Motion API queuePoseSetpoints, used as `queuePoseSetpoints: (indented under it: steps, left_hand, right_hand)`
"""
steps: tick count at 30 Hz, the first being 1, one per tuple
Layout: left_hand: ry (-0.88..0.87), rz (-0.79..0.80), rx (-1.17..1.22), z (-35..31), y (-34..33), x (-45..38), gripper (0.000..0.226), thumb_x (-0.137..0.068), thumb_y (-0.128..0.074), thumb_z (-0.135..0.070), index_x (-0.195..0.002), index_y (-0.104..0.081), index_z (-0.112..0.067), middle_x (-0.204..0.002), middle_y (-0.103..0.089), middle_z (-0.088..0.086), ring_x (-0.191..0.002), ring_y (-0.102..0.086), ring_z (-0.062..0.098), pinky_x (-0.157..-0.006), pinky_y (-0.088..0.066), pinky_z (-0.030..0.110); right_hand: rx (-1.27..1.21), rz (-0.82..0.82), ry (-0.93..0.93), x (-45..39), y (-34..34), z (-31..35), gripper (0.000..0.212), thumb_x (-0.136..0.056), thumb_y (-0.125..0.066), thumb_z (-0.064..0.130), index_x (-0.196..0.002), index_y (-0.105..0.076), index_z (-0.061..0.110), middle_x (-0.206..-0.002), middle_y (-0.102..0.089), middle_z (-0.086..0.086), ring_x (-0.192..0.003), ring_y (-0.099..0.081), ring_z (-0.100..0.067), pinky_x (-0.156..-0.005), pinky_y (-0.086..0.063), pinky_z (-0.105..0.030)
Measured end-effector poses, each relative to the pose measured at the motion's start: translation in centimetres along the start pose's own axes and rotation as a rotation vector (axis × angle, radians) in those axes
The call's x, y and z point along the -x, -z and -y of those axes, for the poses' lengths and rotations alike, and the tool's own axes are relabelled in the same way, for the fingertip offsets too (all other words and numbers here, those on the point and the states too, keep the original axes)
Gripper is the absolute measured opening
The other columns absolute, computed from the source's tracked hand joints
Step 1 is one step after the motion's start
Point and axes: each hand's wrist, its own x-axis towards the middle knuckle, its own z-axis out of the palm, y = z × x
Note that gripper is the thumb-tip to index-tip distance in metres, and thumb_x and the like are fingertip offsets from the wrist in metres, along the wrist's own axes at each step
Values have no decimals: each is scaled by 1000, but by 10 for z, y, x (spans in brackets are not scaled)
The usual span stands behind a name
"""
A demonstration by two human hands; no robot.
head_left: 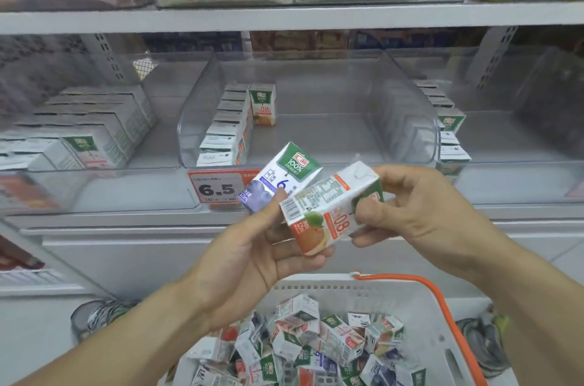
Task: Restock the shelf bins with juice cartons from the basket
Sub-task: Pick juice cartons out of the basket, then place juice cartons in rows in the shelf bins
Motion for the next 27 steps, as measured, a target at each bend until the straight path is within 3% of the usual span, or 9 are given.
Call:
queuePoseSetpoints:
  steps: [5,8,11,14,16,19,23,24,27]
  left_hand:
    - [-175,-132,-23,-22,33,10,48,-71,-79,-38,-110,-67,-13,-95,-68,18,-73,-67,26,-59,-57,33]
    - [-237,-199,-32,-27,53,13,27,-69,-79,-29,-93,-74,-18,-90,-65,16,-67,-63,23,-53,-52,29]
    - [-265,-215,-60,-28,63,17,26,-61,-83,-27,-85,-78,-17,-87,-67,15,-67,-62,23,-53,-51,29]
    - [-279,-207,-75,-26,70,17,40,-55,-84,-30,-89,-76,-10,-86,-68,16,-68,-61,25,-53,-50,30]
    - [-287,-189,-86,-26,72,15,36,-57,-84,-27,-88,-76,-9,-84,-68,16,-68,-61,26,-53,-49,30]
    - [-272,-173,-93,-28,78,11,24,-68,-78,-19,-90,-77,-10,-85,-68,17,-68,-62,25,-54,-49,30]
    - [-276,-135,-87,-33,73,12,16,-70,-75,-18,-86,-77,-14,-85,-69,16,-70,-62,26,-55,-49,31]
    - [-282,-125,-88,-34,70,12,13,-71,-74,-19,-83,-77,-16,-85,-69,15,-70,-62,25,-56,-49,31]
    - [-289,-96,-101,-36,60,11,5,-74,-72,-20,-76,-76,-18,-86,-69,14,-69,-62,24,-57,-50,30]
  right_hand:
    - [-117,-177,212,-33,-14,27,44,-66,-78,9,-108,-68,-1,-104,-74,-19,-87,-74,-31,-73,-61,-32]
    - [155,-335,280,-94,-15,33,41,-70,-87,9,-107,-70,5,-99,-75,-15,-81,-75,-27,-72,-62,-35]
    - [602,-410,241,-174,-24,26,45,-67,-91,20,-107,-72,14,-98,-75,-3,-87,-72,-21,-79,-61,-42]
    - [829,-363,142,-237,-48,14,49,-72,-88,19,-117,-69,15,-112,-71,-7,-97,-69,-23,-85,-58,-32]
    - [897,-359,100,-263,-59,8,51,-75,-86,18,-122,-66,16,-121,-67,-8,-103,-67,-24,-82,-53,-26]
    - [961,-391,106,-282,-65,1,52,-75,-86,20,-121,-65,11,-121,-66,-11,-105,-66,-27,-89,-55,-31]
    - [887,-408,37,-272,-63,7,82,-70,-90,30,-135,-47,6,-124,-61,-10,-111,-62,-26,-90,-54,-33]
    - [882,-405,47,-259,-61,15,73,-74,-87,29,-133,-49,8,-122,-62,-7,-108,-62,-23,-87,-53,-30]
    - [790,-369,246,-193,-58,38,14,-88,-72,20,-100,-65,17,-91,-70,-1,-79,-68,-15,-74,-53,-30]
